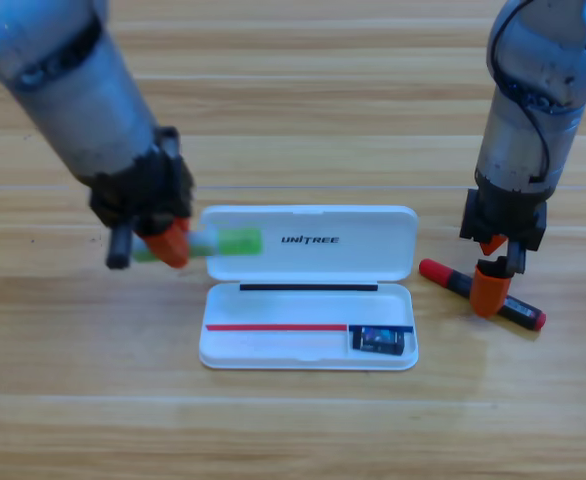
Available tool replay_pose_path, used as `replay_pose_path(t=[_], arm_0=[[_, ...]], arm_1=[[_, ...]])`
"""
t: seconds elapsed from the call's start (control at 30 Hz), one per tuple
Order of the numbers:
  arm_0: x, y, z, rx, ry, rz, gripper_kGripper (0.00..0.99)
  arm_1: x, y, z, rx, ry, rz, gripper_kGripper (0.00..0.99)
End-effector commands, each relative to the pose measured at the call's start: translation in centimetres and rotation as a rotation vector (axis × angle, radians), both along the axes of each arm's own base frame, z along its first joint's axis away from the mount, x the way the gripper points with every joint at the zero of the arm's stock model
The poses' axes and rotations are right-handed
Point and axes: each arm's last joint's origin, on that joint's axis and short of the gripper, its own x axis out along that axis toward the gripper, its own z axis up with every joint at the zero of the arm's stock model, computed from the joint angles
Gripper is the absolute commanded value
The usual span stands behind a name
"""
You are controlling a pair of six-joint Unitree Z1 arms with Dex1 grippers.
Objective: Clean up eraser and pencils
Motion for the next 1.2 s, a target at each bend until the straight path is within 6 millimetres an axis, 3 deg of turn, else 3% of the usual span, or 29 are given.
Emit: replay_pose_path(t=[0.03, 0.23, 0.27, 0.43, 0.6, 0.77, 1.0, 1.2], arm_0=[[-1.6, -4.2, -3.7, 0.088, 0.060, -0.073, 0.000], [-2.1, -6.3, -5.0, 0.105, 0.069, -0.095, 0.000], [-2.2, -6.6, -5.2, 0.106, 0.070, -0.098, 0.000], [-2.2, -7.3, -6.1, 0.114, 0.078, -0.103, 0.000], [-1.9, -7.7, -7.0, 0.120, 0.081, -0.103, 0.000], [-1.7, -7.9, -7.5, 0.124, 0.084, -0.103, 0.000], [-1.5, -8.2, -7.6, 0.120, 0.081, -0.103, 0.000], [-1.2, -8.6, -8.0, 0.120, 0.083, -0.102, 0.000]], arm_1=[[2.4, -0.7, -4.1, -0.033, 0.042, -0.020, 0.844], [2.6, -0.4, -5.1, -0.021, 0.069, -0.010, 0.808], [2.6, -0.4, -5.2, -0.019, 0.076, -0.005, 0.761], [2.5, -0.3, -5.7, -0.008, 0.098, 0.014, 0.448], [2.3, -0.4, -6.2, -0.017, 0.112, 0.029, 0.000], [1.8, -0.8, -4.8, -0.009, 0.097, 0.034, 0.000], [-1.5, -2.8, 1.4, 0.045, 0.017, 0.097, 0.000], [-4.5, -3.7, 4.4, 0.042, -0.010, 0.140, 0.000]])
